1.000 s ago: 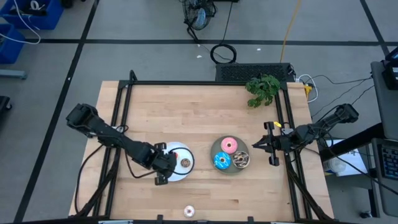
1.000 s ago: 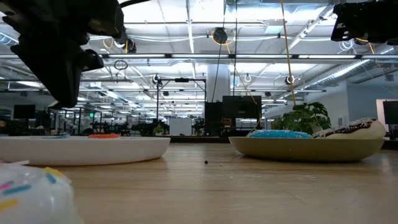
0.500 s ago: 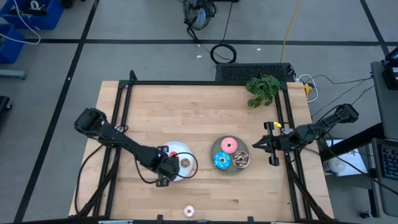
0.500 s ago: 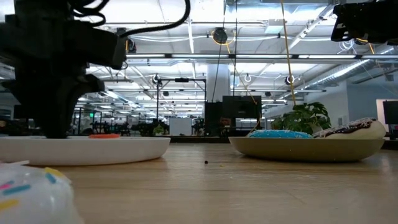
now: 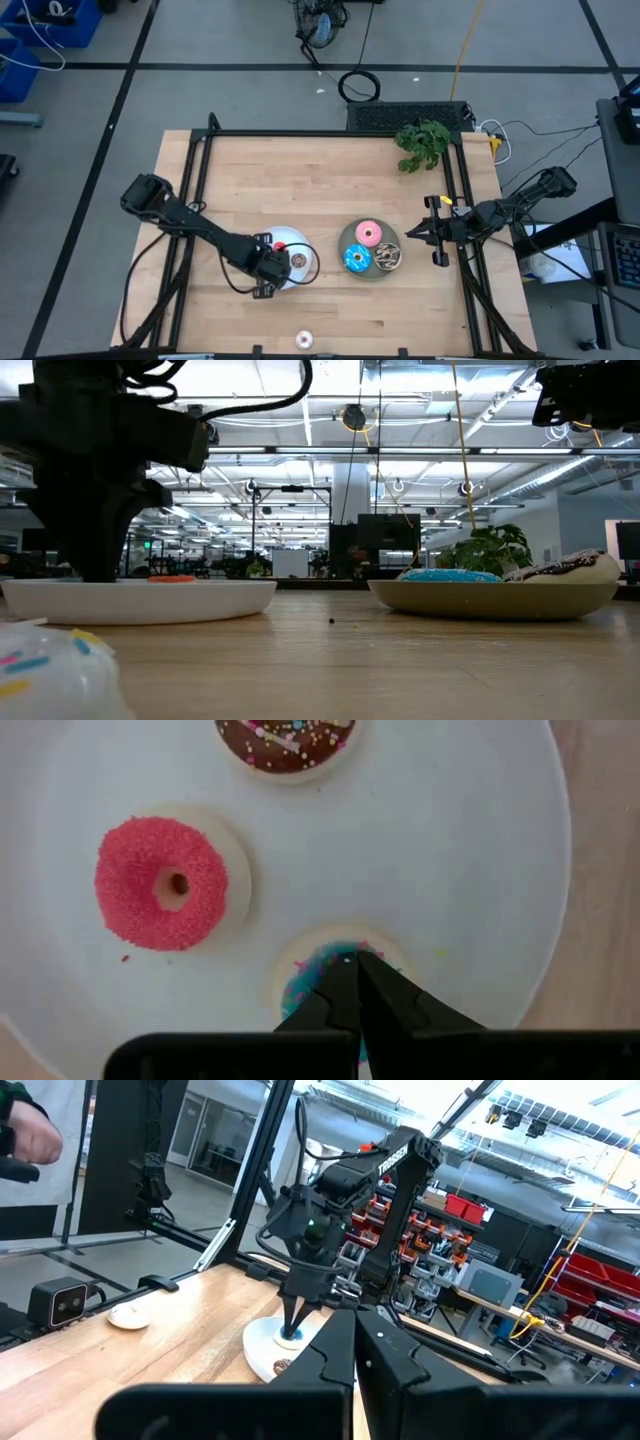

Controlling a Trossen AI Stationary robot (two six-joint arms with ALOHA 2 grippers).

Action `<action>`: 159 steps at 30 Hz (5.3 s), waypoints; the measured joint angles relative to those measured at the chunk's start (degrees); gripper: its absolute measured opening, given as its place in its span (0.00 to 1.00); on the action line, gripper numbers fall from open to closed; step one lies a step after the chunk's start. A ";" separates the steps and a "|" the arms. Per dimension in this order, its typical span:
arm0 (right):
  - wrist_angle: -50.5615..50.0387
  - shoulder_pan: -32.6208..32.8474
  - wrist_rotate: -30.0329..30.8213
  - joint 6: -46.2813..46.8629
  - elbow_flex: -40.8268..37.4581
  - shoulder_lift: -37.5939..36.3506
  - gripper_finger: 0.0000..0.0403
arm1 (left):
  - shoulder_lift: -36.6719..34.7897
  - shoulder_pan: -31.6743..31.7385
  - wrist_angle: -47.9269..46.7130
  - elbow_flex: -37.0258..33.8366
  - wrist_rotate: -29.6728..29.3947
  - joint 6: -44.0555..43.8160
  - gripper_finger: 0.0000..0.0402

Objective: Pick & Place donuts
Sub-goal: Put the small blue donut on the white plate, then put the small white donut on the white plate

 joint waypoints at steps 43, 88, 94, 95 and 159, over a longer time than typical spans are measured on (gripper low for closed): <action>1.07 0.02 -0.21 1.50 0.00 0.00 0.00 | 12.78 -9.00 7.41 28.27 4.02 3.95 0.03; 0.60 0.01 -0.10 1.33 0.00 0.04 0.00 | 23.94 -12.00 15.92 29.81 2.62 5.04 0.58; 0.57 0.00 0.00 1.33 0.00 0.19 0.00 | 24.79 -11.73 14.76 29.78 2.53 6.21 0.51; 0.58 0.00 0.00 1.33 0.00 0.22 0.00 | 24.71 -11.59 14.67 29.75 2.25 6.19 0.49; 0.46 0.02 -0.02 1.09 0.00 0.28 0.00 | 10.85 -8.16 -35.05 52.51 -9.56 11.64 0.02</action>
